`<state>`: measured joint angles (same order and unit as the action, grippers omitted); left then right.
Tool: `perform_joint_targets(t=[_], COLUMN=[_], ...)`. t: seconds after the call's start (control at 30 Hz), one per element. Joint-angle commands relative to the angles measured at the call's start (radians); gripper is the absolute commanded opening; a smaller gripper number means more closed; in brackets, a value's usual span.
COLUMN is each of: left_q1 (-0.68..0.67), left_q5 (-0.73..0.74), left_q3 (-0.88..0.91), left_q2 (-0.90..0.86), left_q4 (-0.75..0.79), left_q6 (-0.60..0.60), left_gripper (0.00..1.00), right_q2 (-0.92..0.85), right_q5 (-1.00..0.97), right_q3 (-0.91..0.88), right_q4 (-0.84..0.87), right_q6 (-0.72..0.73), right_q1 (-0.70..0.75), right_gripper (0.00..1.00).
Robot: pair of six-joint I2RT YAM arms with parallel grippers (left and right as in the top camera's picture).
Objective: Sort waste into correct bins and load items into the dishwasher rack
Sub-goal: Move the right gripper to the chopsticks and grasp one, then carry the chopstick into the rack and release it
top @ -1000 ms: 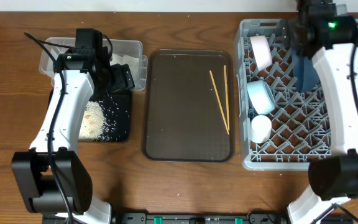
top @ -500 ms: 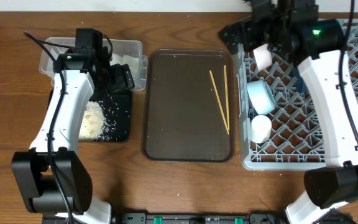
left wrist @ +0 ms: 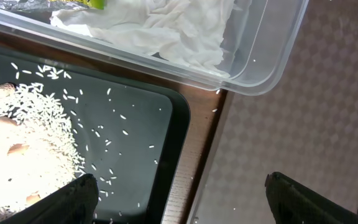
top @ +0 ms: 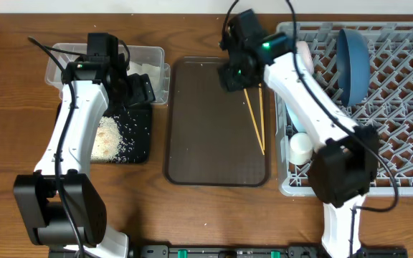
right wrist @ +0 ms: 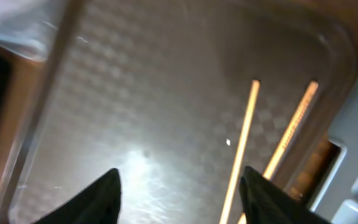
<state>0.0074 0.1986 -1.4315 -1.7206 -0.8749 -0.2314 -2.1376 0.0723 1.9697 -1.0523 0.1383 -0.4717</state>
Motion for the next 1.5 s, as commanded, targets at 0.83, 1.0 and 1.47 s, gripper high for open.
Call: perform_joint_targets(t=[0.83, 1.0, 1.47], left_q1=[0.003, 0.003, 0.003], left_q5=[-0.013, -0.013, -0.013], left_q3=[-0.011, -0.011, -0.011], left_q2=[0.008, 0.008, 0.008], left_q4=[-0.003, -0.003, -0.003], left_q6=[0.009, 0.009, 0.010], left_gripper=[0.88, 0.88, 0.88], right_q2=[-0.237, -0.237, -0.208], right_q5=[-0.222, -0.221, -0.100], right_q3=[-0.026, -0.072, -0.037], right_q4=[-0.058, -0.048, -0.090], right_q6=[0.093, 0.093, 0.093], right_q1=[-0.011, -0.011, -0.009], right_gripper=[0.31, 0.21, 0.01])
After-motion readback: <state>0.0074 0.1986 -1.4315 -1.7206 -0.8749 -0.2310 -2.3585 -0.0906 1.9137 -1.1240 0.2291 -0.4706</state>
